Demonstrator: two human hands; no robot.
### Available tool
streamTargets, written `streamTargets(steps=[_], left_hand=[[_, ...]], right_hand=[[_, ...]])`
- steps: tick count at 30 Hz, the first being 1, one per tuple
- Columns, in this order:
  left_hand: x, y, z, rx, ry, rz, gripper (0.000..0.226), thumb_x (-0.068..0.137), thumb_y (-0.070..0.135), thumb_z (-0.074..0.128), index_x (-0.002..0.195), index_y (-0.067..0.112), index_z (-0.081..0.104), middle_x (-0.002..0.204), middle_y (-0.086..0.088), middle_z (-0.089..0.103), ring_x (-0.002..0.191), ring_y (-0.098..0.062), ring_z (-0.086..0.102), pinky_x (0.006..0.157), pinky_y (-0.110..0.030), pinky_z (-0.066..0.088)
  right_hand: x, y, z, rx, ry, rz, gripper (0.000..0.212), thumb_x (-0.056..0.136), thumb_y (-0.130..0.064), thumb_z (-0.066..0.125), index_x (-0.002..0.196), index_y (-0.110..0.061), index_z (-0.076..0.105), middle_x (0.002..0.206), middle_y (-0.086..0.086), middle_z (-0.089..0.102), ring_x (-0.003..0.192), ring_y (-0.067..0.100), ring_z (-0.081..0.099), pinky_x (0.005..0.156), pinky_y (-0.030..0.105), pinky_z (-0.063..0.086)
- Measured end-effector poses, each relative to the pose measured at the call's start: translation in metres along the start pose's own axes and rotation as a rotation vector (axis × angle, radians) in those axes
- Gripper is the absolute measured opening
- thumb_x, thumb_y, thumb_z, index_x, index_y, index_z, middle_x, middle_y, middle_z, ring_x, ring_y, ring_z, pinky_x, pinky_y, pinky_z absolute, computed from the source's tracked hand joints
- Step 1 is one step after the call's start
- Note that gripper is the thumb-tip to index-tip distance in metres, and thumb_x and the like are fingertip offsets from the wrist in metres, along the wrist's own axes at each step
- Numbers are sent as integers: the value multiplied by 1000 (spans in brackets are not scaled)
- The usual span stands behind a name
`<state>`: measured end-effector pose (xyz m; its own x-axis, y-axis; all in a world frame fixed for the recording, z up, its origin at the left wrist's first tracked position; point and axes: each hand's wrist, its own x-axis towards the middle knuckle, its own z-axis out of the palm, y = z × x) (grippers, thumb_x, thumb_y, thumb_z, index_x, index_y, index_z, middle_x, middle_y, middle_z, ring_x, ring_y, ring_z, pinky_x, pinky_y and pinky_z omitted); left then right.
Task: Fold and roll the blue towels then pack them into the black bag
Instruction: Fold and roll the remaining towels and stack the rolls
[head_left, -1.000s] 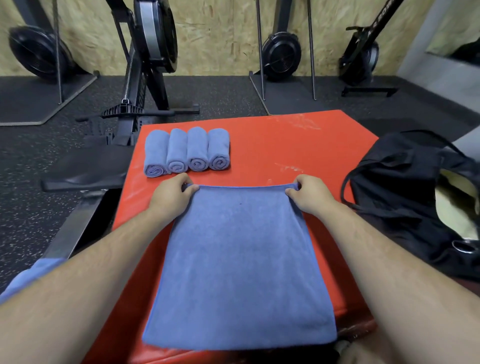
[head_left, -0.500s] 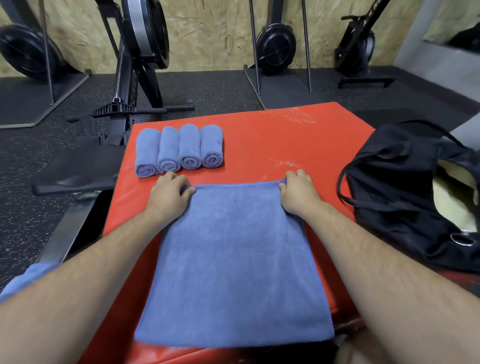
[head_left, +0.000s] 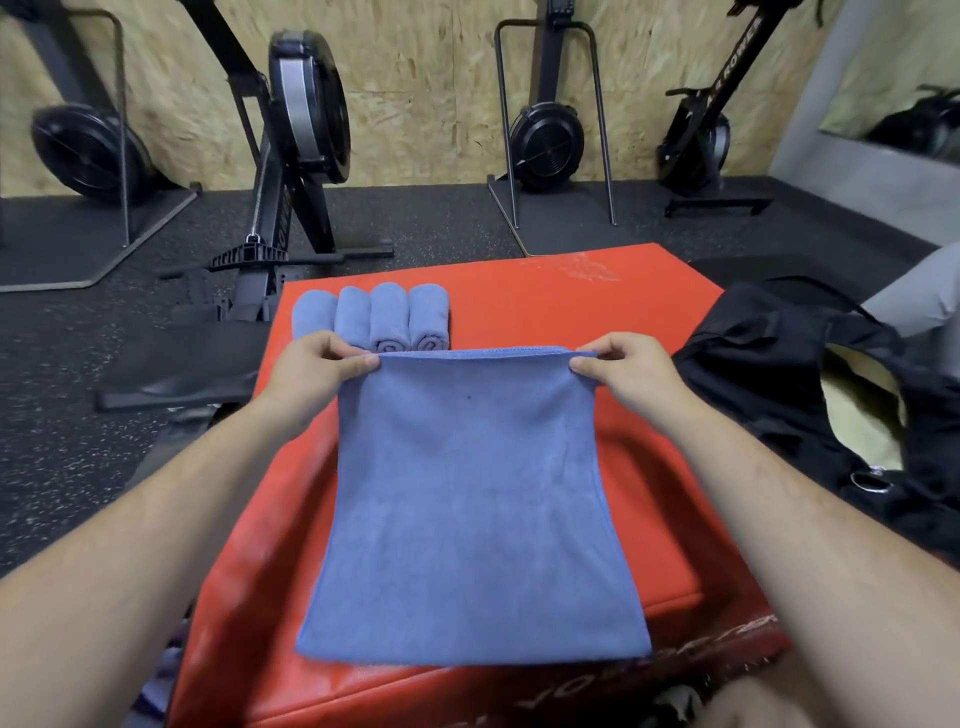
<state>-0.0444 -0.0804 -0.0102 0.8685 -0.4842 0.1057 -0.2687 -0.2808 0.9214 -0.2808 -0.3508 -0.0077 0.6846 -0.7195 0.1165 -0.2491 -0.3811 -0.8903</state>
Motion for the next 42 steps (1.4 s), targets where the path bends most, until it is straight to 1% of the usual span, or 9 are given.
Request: streamTargets(steps=[8, 11, 13, 16, 19, 23, 32, 36, 42], left_hand=[[-40, 39, -40, 54, 2, 81, 27, 72, 21, 89, 70, 16, 62, 83, -3, 70, 74, -11, 59, 71, -30, 45], [-61, 56, -56, 89, -8, 148, 29, 74, 18, 87, 75, 9, 59, 79, -4, 67, 69, -12, 56, 60, -20, 45], [-73, 69, -69, 147, -27, 202, 26, 77, 14, 84, 81, 6, 60, 75, -1, 65, 64, -11, 54, 54, -16, 42], [-80, 85, -91, 215, -83, 296, 20, 80, 11, 81, 89, 16, 64, 80, 2, 67, 70, -11, 58, 72, -28, 47], [-84, 107, -103, 351, -60, 370, 15, 84, 15, 78, 95, 22, 70, 88, -1, 70, 82, -18, 64, 82, -35, 49], [-82, 145, -114, 490, 19, 448, 9, 89, 22, 73, 81, 24, 69, 81, 2, 65, 73, -14, 57, 65, -27, 43], [-94, 211, -145, 537, 123, 484, 14, 92, 23, 70, 78, 21, 67, 78, -1, 66, 69, -13, 55, 63, -24, 41], [-109, 220, -157, 537, 145, 483, 19, 95, 19, 66, 76, 23, 63, 76, -2, 66, 64, -10, 53, 58, -18, 39], [-130, 228, -168, 453, 167, 443, 13, 96, 29, 64, 87, 22, 69, 75, 0, 63, 65, -14, 51, 60, -28, 41]], right_hand=[[-42, -33, -35, 108, -14, -75, 9, 83, -4, 76, 85, -13, 76, 80, -3, 75, 70, 3, 67, 69, 16, 54], [-60, -50, -46, 117, 8, -101, 9, 82, -5, 77, 85, -13, 76, 78, -4, 75, 66, -1, 66, 62, 10, 48], [-71, -62, -55, 134, 11, -118, 9, 81, -6, 78, 85, -14, 77, 80, -2, 75, 68, 1, 66, 64, 14, 49], [-80, -84, -70, 82, -13, -162, 10, 80, -8, 80, 85, -16, 77, 80, -1, 75, 68, 5, 64, 69, 21, 53], [-82, -110, -82, 17, -14, -221, 18, 80, -8, 81, 93, -18, 74, 74, -6, 69, 56, -4, 56, 60, 14, 45], [-75, -146, -95, -110, -3, -272, 15, 85, -15, 75, 97, -24, 76, 77, -9, 68, 62, -4, 56, 63, 14, 42], [-79, -208, -110, -48, -35, -275, 10, 89, -2, 65, 87, -9, 72, 79, 11, 70, 65, 20, 64, 74, 41, 61], [-93, -219, -118, -14, -90, -257, 8, 92, -6, 65, 91, -9, 72, 75, 15, 68, 62, 21, 63, 70, 39, 61], [-108, -231, -133, -85, -123, -353, 11, 97, -12, 62, 97, -11, 72, 72, 11, 74, 64, 14, 64, 63, 27, 50]])
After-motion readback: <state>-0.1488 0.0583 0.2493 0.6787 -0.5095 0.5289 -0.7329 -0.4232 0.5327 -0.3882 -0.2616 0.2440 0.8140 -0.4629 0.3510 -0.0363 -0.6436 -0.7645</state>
